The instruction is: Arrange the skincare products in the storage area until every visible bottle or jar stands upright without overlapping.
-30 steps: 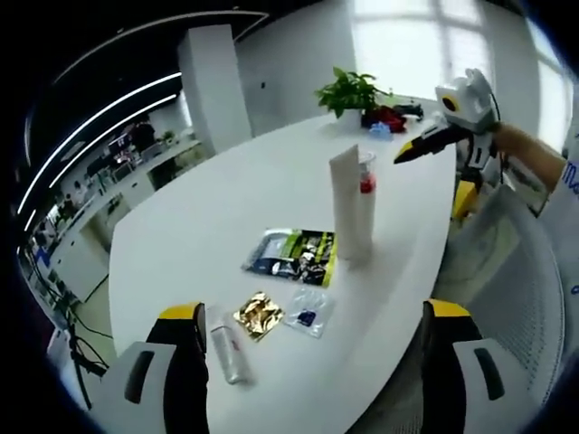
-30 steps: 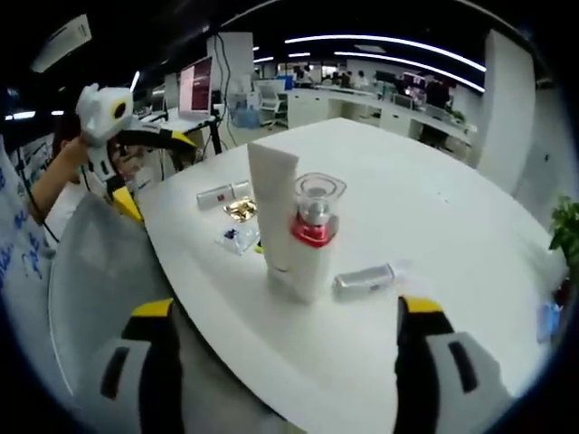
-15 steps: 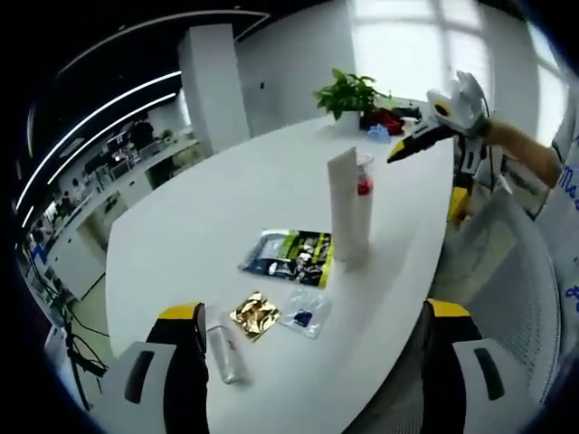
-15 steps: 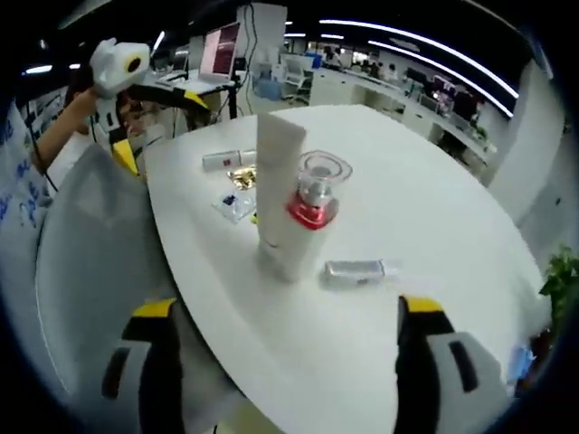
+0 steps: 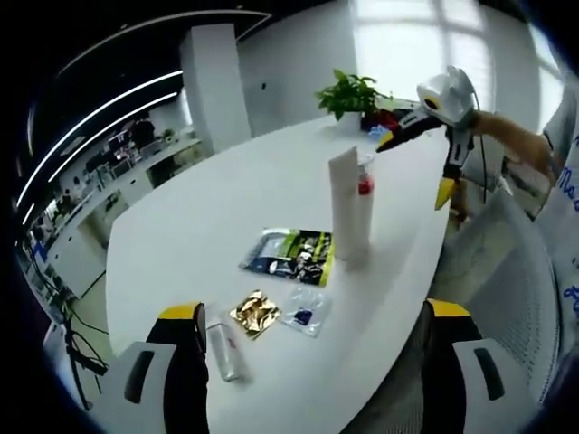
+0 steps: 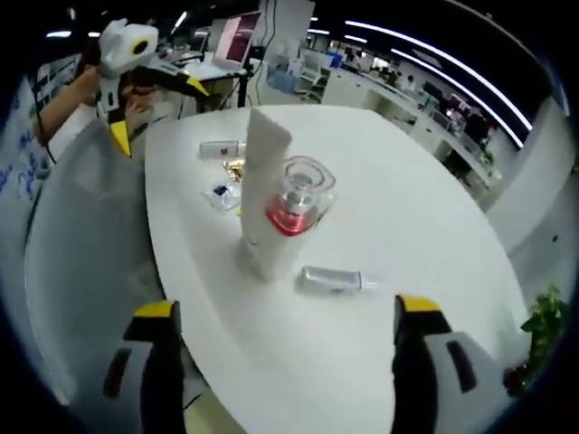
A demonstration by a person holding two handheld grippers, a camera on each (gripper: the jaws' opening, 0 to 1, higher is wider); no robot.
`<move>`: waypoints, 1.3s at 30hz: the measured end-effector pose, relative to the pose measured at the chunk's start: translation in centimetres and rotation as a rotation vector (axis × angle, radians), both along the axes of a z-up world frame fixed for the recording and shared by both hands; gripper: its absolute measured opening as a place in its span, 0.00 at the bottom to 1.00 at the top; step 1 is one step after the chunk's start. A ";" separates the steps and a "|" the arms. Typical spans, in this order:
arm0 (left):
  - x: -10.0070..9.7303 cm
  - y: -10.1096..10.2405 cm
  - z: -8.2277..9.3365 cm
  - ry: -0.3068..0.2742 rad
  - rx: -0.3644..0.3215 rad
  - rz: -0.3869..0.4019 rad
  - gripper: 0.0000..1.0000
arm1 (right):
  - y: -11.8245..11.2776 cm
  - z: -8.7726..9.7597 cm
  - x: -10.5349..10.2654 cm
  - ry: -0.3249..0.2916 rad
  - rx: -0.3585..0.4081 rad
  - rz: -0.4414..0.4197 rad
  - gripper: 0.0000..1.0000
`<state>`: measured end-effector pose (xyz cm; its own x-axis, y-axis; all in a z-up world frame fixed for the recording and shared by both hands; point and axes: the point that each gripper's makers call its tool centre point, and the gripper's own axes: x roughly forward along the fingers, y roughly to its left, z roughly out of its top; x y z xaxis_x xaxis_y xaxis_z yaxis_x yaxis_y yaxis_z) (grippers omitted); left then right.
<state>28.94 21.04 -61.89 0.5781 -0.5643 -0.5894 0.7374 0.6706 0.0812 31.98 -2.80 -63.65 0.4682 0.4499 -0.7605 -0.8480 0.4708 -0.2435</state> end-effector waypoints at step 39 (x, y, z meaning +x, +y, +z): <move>0.0 0.5 -0.4 0.026 -0.006 0.023 0.97 | -1.7 -2.8 6.5 0.026 -0.241 0.208 0.58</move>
<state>28.93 21.58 -62.28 0.5755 -0.5541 -0.6015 0.7234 0.6880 0.0583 38.47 -4.53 -66.48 0.3643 0.3390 -0.8674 -0.9273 0.2181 -0.3042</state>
